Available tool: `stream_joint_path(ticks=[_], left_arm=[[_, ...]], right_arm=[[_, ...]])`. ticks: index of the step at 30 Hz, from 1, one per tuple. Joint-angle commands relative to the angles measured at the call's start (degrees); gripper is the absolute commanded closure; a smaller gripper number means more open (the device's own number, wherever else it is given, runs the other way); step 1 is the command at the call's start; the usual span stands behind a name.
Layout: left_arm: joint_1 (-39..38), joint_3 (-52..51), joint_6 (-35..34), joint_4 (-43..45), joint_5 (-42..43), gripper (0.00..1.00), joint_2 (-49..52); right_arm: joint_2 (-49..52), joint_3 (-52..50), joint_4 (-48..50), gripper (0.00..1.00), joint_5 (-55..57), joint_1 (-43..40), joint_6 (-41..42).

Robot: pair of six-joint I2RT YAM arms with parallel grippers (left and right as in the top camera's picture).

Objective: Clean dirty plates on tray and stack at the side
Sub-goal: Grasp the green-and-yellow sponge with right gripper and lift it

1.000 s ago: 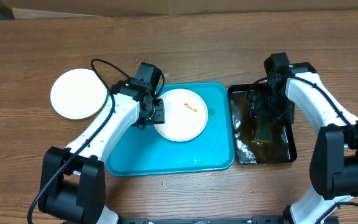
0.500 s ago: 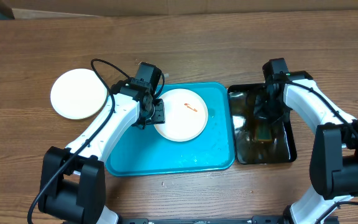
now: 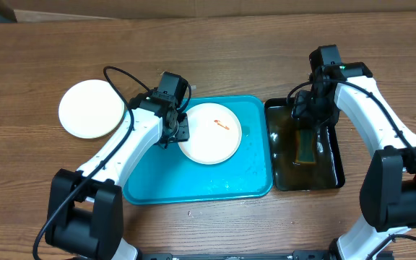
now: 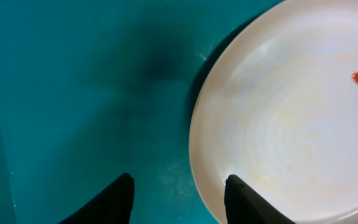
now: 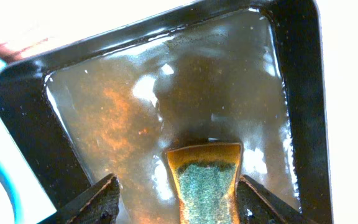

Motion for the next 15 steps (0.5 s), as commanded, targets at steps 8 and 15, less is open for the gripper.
stream_joint_path(ticks=[8, 15], left_arm=[[0.0, 0.7, -1.9, 4.0, 1.3, 0.67, 7.9], [0.1, 1.5, 2.6, 5.7, 1.2, 0.96, 8.2]], right_arm=[[-1.2, 1.0, -1.9, 0.35, 0.4, -0.2, -1.7], [-1.2, 1.0, -1.9, 0.34, 0.4, -0.2, -1.7]])
